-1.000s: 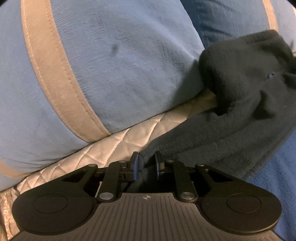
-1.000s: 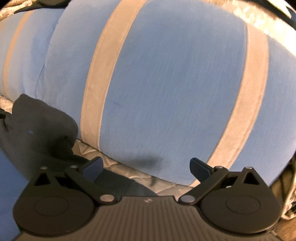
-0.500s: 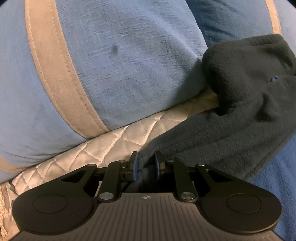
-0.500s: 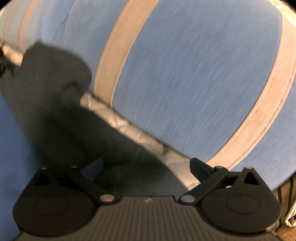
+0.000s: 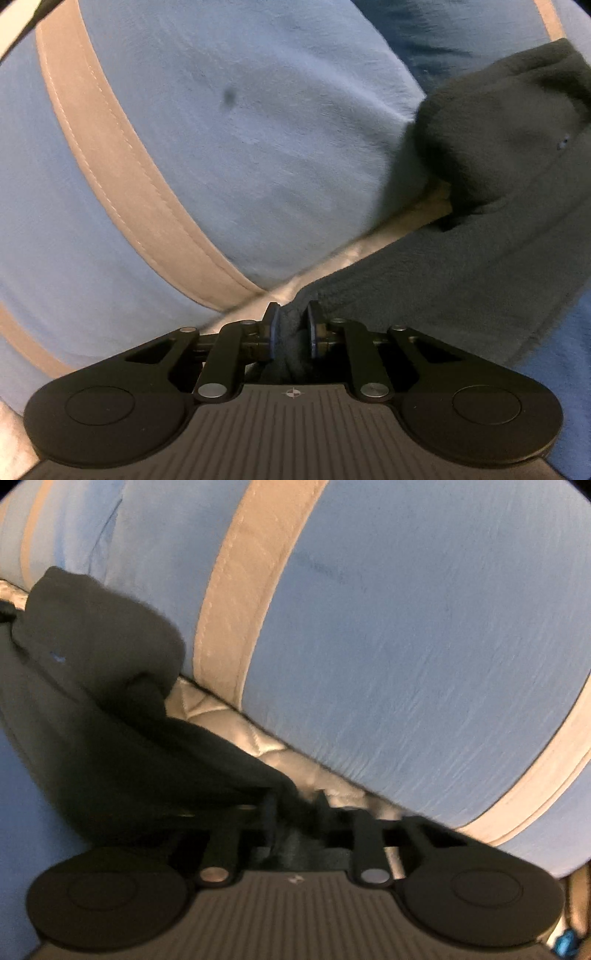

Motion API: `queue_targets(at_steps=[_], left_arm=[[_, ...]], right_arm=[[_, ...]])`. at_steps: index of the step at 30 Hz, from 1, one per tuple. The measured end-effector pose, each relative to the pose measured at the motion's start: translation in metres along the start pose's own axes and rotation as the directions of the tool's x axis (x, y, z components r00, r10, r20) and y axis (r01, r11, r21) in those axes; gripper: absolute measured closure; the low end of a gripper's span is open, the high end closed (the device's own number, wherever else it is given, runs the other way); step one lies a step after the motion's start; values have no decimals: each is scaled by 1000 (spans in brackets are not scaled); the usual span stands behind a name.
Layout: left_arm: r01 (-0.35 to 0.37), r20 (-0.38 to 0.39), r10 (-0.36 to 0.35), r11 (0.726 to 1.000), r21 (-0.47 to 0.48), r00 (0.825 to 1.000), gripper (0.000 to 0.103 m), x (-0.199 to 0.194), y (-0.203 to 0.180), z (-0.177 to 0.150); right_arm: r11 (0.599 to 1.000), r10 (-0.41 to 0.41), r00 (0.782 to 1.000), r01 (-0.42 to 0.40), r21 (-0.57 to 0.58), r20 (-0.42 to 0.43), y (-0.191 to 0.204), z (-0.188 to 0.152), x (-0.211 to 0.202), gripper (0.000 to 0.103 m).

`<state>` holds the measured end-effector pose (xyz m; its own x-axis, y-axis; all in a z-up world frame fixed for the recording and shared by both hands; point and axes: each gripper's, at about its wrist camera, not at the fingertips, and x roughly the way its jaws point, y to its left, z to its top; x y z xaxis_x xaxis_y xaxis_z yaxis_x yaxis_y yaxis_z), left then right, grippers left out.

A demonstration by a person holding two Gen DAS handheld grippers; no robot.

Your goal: Fold clothes

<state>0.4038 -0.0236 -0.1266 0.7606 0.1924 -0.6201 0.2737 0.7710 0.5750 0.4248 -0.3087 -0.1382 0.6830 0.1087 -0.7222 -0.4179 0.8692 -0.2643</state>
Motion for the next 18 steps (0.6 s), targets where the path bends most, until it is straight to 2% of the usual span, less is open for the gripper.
queue_targets(at_steps=[4, 6, 8, 9, 10, 12, 13, 14, 16, 18], left_arm=[[-72, -1, 72, 997, 3, 997, 87, 11, -1, 5], [-50, -17, 50, 998, -41, 999, 85, 13, 2, 8], [-21, -43, 17, 995, -101, 999, 70, 11, 9, 10], [-20, -56, 13, 991, -129, 998, 68, 6, 14, 12], [-20, -52, 12, 988, -155, 999, 67, -3, 21, 12], [-6, -15, 3, 977, -215, 1000, 60, -25, 37, 11], [8, 11, -5, 965, -262, 1000, 53, -40, 48, 10], [25, 39, -14, 952, -306, 999, 47, -55, 59, 8], [60, 99, -22, 918, -392, 995, 36, -88, 81, 3], [91, 159, -18, 880, -467, 987, 32, -126, 101, -1]], right_arm=[[995, -97, 994, 98, -13, 53, 9, 7, -4, 91], [989, -143, 987, 144, -19, 70, 17, 13, -1, 91], [984, -174, 984, 176, -39, 46, 27, 18, 5, 87], [981, -187, 982, 188, -47, 32, 30, 20, 6, 81], [979, -197, 980, 198, -48, 22, 32, 22, 4, 62], [981, -192, 981, 193, -35, 40, 31, 25, -8, 45], [982, -187, 980, 188, -16, 65, 28, 26, -20, 27], [982, -190, 978, 190, 9, 90, 24, 27, -33, 17], [981, -190, 974, 183, 64, 125, 16, 30, -64, 17], [981, -169, 973, 151, 122, 159, 8, 32, -101, 12]])
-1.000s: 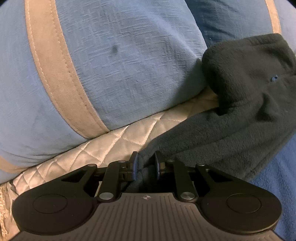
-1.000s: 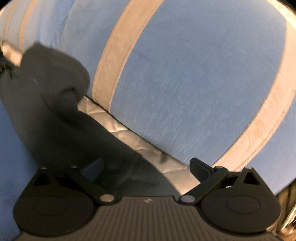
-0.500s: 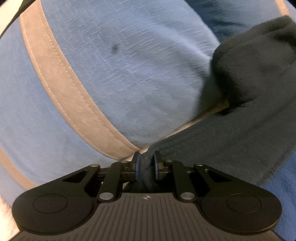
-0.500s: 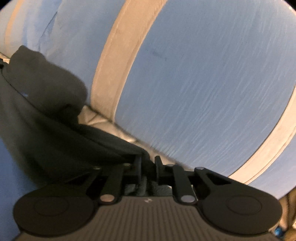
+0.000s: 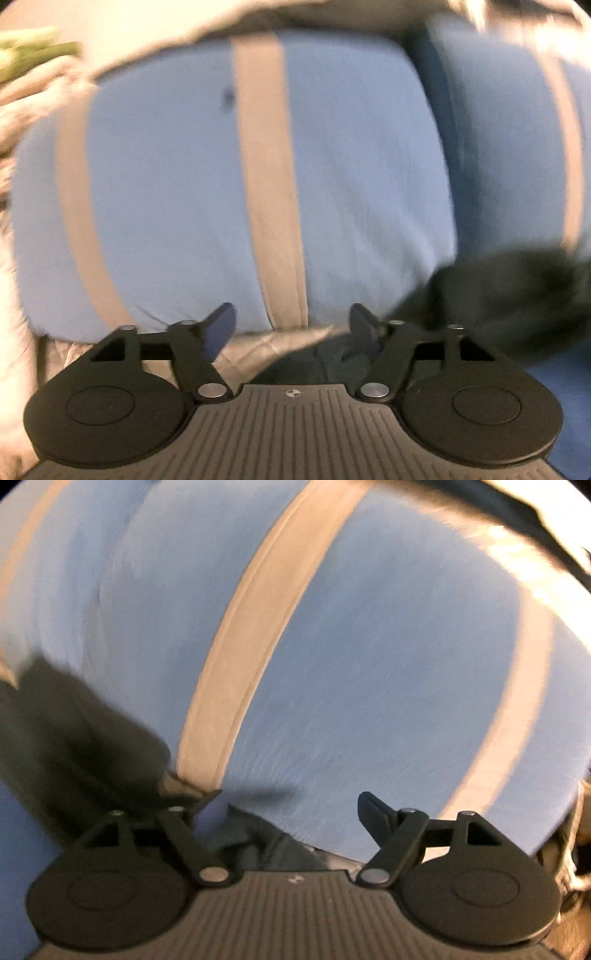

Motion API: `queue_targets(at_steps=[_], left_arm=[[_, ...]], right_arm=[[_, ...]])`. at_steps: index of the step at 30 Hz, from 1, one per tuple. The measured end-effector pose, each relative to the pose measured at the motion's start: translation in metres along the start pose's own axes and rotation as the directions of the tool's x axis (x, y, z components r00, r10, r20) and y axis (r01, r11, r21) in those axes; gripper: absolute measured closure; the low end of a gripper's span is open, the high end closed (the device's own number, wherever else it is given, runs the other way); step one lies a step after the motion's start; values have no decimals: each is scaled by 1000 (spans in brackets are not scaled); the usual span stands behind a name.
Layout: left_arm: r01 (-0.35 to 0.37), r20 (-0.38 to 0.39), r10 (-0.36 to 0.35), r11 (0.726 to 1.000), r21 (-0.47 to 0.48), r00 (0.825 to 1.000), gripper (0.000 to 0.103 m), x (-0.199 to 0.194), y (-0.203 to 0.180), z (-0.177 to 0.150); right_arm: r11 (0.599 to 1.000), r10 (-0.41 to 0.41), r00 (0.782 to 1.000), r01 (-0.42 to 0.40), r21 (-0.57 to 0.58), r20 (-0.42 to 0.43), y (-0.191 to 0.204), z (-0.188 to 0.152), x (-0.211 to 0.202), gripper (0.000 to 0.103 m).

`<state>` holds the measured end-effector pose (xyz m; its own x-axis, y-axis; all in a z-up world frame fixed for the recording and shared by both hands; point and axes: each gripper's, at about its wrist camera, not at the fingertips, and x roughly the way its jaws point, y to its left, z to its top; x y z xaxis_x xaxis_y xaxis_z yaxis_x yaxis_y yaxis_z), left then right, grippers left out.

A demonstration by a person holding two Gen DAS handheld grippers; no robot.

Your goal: Fold clothes

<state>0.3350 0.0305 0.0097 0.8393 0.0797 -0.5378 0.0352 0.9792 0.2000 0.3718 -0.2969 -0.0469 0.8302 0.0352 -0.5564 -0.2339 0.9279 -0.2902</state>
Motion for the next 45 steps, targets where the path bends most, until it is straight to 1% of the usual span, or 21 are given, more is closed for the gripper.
queue_targets(at_steps=[2, 5, 8, 11, 14, 16, 18, 20, 22, 24, 28, 30, 33, 35, 37, 38, 40, 41, 45], left_arm=[[17, 46, -14, 998, -56, 999, 31, -29, 13, 6], [23, 105, -15, 997, -68, 994, 30, -74, 25, 23], [25, 169, -9, 995, -97, 986, 28, -119, 35, 36], [40, 222, -8, 989, -140, 975, 23, -152, 44, 49], [52, 281, -11, 989, -138, 960, 21, -176, 54, 59], [42, 310, -2, 991, -123, 951, 19, -197, 65, 66], [32, 322, 6, 993, -111, 947, 15, -213, 73, 69], [32, 321, 5, 993, -109, 947, 14, -224, 83, 60], [33, 318, 5, 993, -113, 948, 14, -232, 93, 45], [24, 309, 17, 991, -129, 951, 14, -236, 104, 24], [-36, 271, 81, 985, -170, 959, 14, -241, 133, -25], [-62, 232, 112, 975, -212, 966, 14, -242, 152, -48], [-97, 176, 155, 948, -302, 972, 14, -246, 186, -76], [-105, 149, 169, 925, -365, 974, 14, -254, 210, -87], [-99, 144, 175, 901, -421, 974, 14, -266, 234, -95], [-112, 150, 193, 895, -431, 970, 14, -273, 244, -99], [-159, 160, 248, 888, -431, 955, 14, -286, 259, -106], [-175, 157, 265, 884, -434, 951, 14, -289, 264, -112], [-176, 114, 266, 847, -502, 957, 14, -288, 280, -145]], right_arm=[[999, 19, 998, -21, 40, 52, -9, 8, -38, 3], [996, 45, 989, -55, 67, 144, -23, 19, -103, 0], [991, 60, 972, -86, 105, 229, -43, 31, -158, 0], [987, 39, 954, -82, 134, 297, -66, 48, -198, 0], [987, -7, 931, -52, 151, 364, -82, 60, -245, 0], [985, -26, 914, -47, 168, 404, -97, 74, -267, 0], [984, -37, 900, -44, 173, 434, -103, 82, -288, 0], [984, -43, 888, -41, 172, 457, -107, 89, -305, 0], [986, -24, 892, -52, 155, 450, -104, 86, -305, 0], [988, 11, 902, -76, 134, 432, -96, 75, -302, 0], [985, 100, 927, -145, 99, 361, -68, 40, -278, 0], [980, 138, 935, -177, 94, 327, -53, 22, -265, 0], [967, 197, 940, -233, 101, 279, -31, 0, -245, 0], [961, 223, 939, -257, 103, 261, -18, -8, -236, 0], [957, 242, 936, -274, 95, 255, -5, -11, -229, 0], [955, 250, 934, -281, 91, 256, 1, -10, -228, 0], [949, 270, 926, -302, 89, 264, 11, -6, -228, 0], [945, 281, 921, -315, 89, 270, 17, -4, -227, 0], [928, 330, 901, -365, 77, 283, 43, 2, -225, 0]])
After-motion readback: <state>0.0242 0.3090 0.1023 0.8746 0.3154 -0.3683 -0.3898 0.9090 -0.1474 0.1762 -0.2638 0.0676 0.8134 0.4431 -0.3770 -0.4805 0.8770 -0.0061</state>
